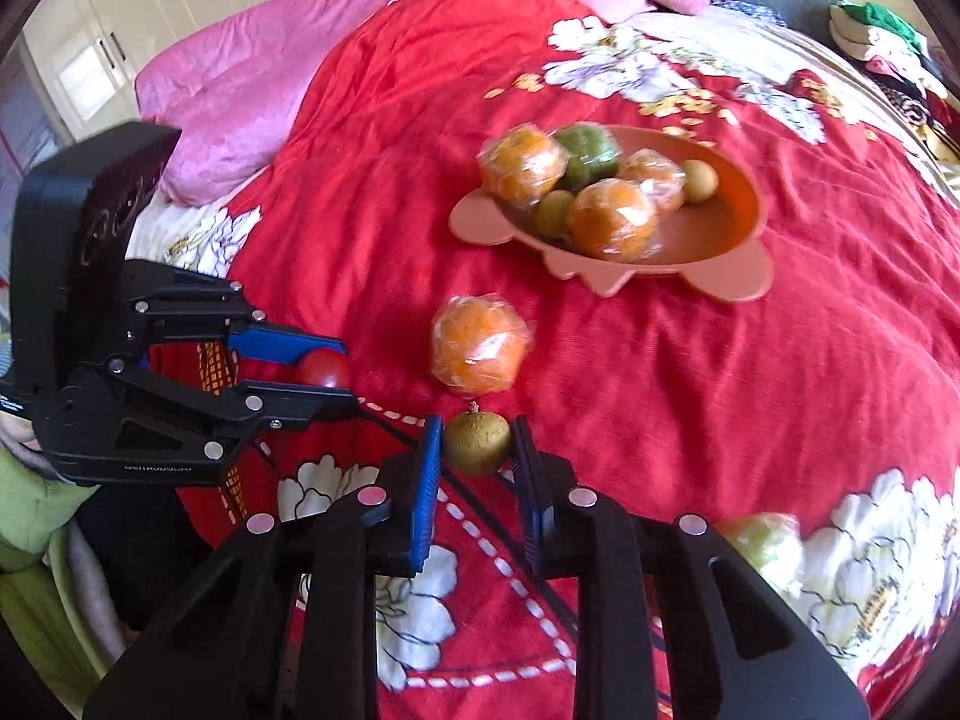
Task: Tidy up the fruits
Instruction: 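Grasp the red tomato with the left tool while the right tool grasps a brown fruit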
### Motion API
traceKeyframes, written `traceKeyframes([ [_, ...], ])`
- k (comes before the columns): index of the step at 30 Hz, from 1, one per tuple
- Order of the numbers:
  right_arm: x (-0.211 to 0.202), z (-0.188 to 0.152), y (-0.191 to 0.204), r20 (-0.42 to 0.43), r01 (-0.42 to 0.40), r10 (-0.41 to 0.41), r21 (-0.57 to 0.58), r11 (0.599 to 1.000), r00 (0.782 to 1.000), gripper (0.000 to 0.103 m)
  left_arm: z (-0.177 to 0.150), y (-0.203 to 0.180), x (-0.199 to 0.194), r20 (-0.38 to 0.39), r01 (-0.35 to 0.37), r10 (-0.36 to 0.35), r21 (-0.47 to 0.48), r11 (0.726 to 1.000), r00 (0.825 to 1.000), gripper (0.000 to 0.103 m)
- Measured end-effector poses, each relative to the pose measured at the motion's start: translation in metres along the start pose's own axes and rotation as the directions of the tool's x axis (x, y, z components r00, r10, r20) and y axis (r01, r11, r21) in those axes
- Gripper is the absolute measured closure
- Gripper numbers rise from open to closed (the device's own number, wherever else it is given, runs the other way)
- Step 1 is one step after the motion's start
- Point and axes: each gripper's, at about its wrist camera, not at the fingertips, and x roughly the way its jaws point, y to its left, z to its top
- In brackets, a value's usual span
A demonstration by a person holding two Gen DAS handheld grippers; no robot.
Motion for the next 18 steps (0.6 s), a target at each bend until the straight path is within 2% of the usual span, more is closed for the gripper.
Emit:
traceKeyframes([
  [6, -0.020, 0.004, -0.013, 0.053, 0.026, -0.028, 0.035, 0.999, 0.998, 0.081, 0.006, 0.001, -0.010, 0.025, 0.014, -0.014, -0.017, 1.000, 1.000, 0.081],
  [18, -0.048, 0.020, -0.035, 0.134, 0.058, -0.067, 0.065, 0.996, 0.989, 0.081, 0.038, 0.004, -0.029, 0.091, -0.001, 0.003, -0.024, 1.000, 0.996, 0.081],
])
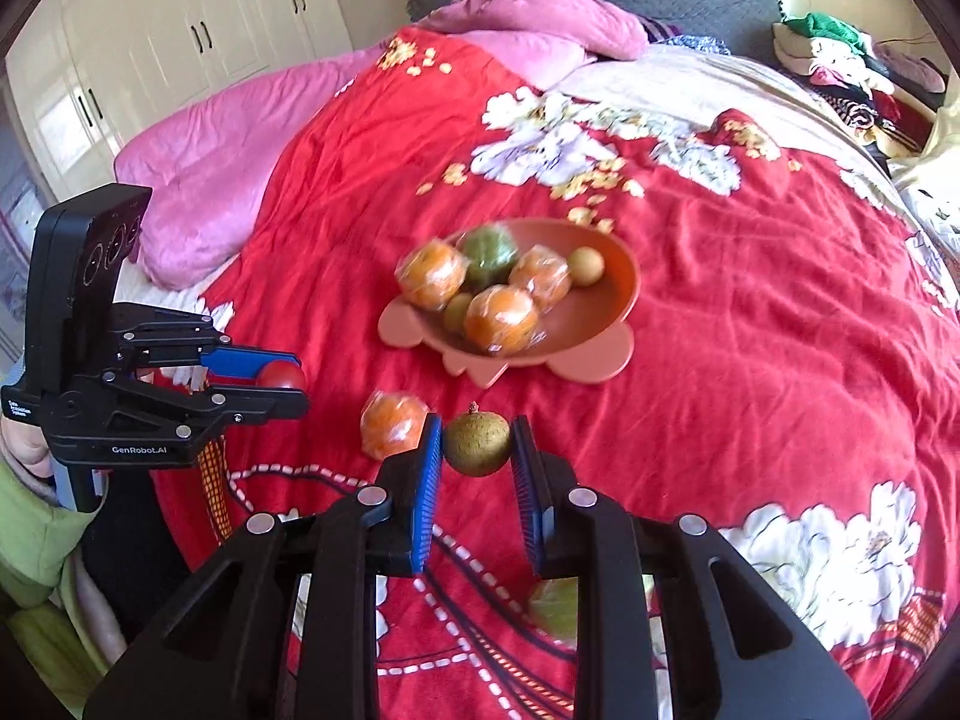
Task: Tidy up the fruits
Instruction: 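Grasp the red tomato with the left tool while the right tool grasps a brown fruit, then carry the tomato and brown fruit over the pink plate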
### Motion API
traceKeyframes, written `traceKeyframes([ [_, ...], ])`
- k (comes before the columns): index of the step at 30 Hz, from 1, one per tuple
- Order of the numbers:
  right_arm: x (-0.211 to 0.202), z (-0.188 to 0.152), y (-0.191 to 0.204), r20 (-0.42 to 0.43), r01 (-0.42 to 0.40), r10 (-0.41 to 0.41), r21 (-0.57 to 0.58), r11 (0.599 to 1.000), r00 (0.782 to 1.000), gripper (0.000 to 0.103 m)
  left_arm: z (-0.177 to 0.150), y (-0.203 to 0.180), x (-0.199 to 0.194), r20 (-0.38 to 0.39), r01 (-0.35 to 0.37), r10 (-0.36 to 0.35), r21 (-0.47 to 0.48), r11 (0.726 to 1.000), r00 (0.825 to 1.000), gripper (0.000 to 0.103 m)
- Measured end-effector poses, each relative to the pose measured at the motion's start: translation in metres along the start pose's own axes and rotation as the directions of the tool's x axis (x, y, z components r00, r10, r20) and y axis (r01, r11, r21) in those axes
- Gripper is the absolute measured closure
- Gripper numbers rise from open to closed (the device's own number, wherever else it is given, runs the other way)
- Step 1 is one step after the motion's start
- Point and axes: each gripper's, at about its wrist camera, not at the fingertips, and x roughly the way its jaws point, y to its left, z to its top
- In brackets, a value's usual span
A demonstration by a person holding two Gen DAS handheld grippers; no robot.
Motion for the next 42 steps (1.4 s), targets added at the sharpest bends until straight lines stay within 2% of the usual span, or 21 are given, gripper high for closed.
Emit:
traceKeyframes([
  [8, -0.005, 0.016, -0.014, 0.034, 0.008, -0.009, 0.015, 1.000, 0.999, 0.081, 0.033, -0.004, -0.002, 0.046, 0.004, -0.004, 0.001, 1.000, 0.999, 0.081],
  [16, 0.002, 0.031, -0.028, 0.043, 0.009, -0.010, 0.028, 1.000, 0.999, 0.081, 0.055, -0.011, 0.015, 0.039, 0.019, -0.019, 0.013, 1.000, 0.999, 0.081],
  [30, 0.015, 0.048, -0.043, 0.043, 0.012, -0.013, 0.038, 0.999, 0.999, 0.081, 0.068, -0.011, 0.040, 0.024, 0.014, -0.014, 0.007, 1.000, 1.000, 0.081],
  [42, 0.043, 0.060, -0.047, 0.003, 0.002, -0.002, 0.025, 1.000, 1.000, 0.081, 0.068, -0.010, 0.058, 0.007, -0.011, 0.011, 0.023, 1.000, 1.000, 0.081],
])
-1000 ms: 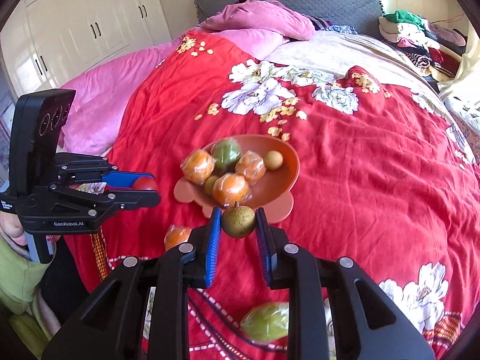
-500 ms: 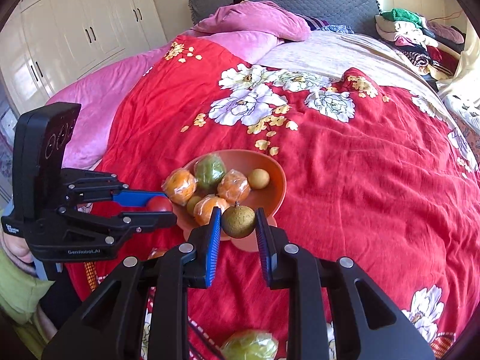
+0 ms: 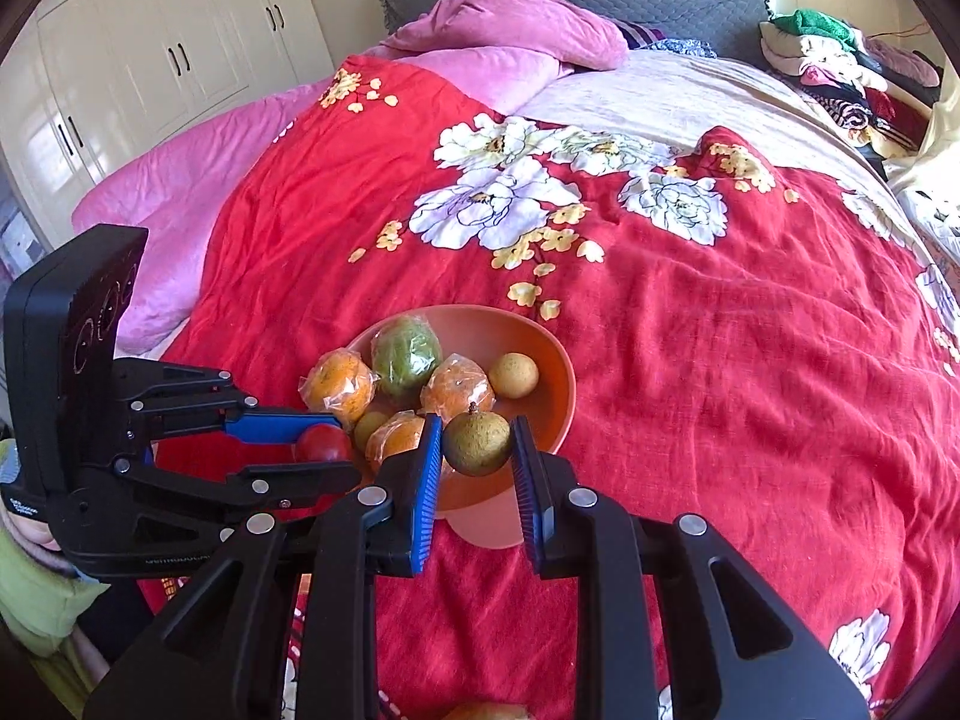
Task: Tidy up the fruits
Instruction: 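Carry the tomato and brown fruit over the pink plate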
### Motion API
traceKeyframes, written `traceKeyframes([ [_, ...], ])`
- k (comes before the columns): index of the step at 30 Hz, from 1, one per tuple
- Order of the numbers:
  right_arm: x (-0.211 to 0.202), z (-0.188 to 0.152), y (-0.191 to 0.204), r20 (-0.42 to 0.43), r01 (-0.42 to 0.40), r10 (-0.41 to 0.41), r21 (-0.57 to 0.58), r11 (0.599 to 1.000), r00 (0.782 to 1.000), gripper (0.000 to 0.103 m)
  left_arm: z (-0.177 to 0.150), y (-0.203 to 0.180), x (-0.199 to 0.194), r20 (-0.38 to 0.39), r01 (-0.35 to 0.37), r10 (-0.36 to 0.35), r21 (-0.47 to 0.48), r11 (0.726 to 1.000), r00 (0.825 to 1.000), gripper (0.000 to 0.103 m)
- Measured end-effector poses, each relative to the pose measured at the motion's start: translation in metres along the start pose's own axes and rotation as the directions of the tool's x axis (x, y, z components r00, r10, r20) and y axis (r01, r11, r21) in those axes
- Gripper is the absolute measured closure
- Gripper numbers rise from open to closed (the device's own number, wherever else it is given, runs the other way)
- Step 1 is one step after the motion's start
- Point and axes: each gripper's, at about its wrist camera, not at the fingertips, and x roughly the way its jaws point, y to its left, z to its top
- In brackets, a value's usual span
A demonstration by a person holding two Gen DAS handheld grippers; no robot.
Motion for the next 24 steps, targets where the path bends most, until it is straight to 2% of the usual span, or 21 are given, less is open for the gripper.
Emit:
traceKeyframes([
  [24, 0.045, 0.005, -0.006, -0.090, 0.029, -0.032, -0.032, 0.999, 0.995, 0.081, 0.006, 0.000, 0.014, -0.006, 0.036, -0.036, 0.006, 0.999, 0.999, 0.081],
])
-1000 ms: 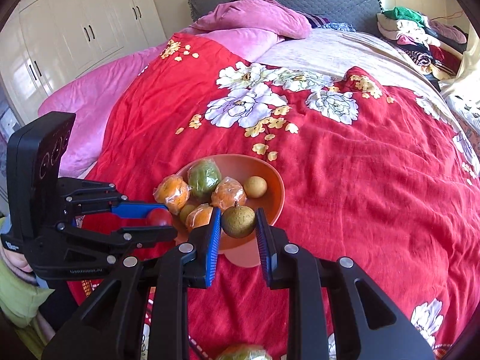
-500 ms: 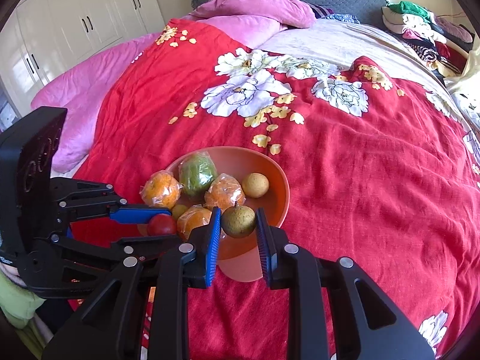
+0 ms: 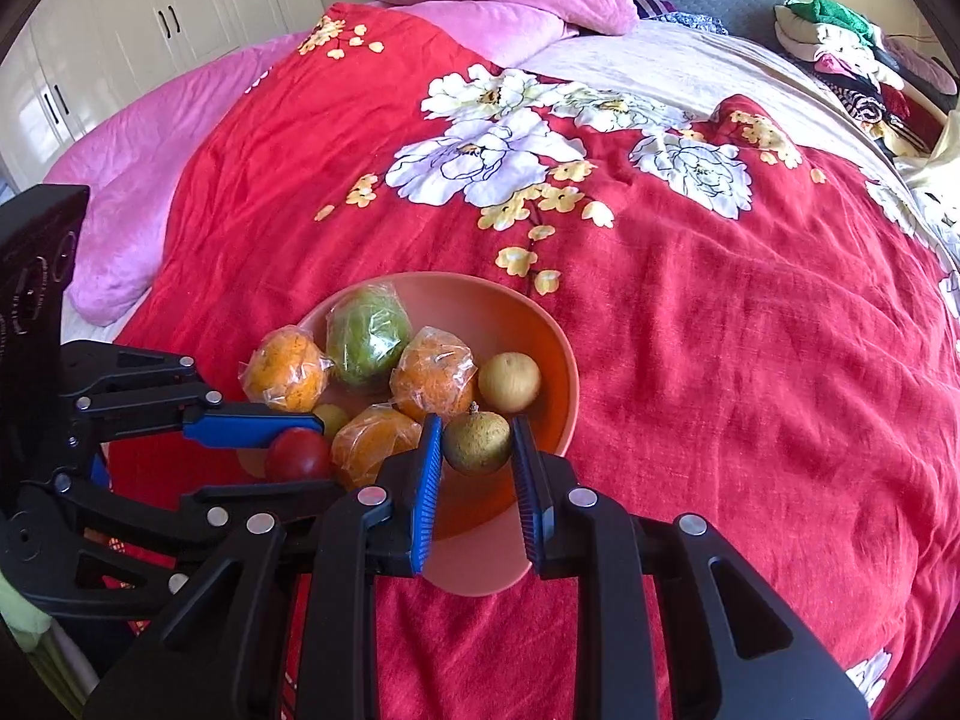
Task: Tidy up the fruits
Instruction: 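Carry the tomato and brown fruit over the pink plate, then open the left tool to drop the tomato while the right tool releases its brown fruit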
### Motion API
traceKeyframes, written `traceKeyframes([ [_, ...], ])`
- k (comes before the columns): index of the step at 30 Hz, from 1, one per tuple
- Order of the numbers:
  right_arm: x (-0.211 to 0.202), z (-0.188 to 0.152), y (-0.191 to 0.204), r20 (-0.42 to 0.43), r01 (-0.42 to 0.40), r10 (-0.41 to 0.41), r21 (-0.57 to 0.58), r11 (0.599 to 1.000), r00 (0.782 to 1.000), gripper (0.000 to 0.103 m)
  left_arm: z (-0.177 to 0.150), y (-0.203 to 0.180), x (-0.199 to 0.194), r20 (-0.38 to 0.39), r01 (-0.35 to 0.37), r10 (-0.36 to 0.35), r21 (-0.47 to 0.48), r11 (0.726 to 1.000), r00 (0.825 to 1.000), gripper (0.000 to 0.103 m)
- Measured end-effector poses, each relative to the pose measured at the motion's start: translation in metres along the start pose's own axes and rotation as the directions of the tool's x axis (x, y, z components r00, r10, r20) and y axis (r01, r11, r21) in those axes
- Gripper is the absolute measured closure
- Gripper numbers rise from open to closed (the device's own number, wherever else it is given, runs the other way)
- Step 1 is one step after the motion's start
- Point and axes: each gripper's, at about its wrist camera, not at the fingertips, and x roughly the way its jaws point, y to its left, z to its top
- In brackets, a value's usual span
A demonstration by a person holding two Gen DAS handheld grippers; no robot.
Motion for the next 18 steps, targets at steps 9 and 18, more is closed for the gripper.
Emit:
traceKeyframes([
  [9, 0.0069, 0.0041, -0.0005, -0.013, 0.016, -0.017, -0.011, 1.000, 1.000, 0.081, 0.0009, -0.0013, 0.0016, 0.005, 0.010, -0.010, 0.004, 1.000, 1.000, 0.081],
  [18, 0.0060, 0.0031, -0.0033, -0.005, 0.014, -0.014, 0.009, 1.000, 1.000, 0.080, 0.0010, -0.0015, 0.0016, 0.004, 0.009, -0.009, 0.004, 1.000, 1.000, 0.081],
])
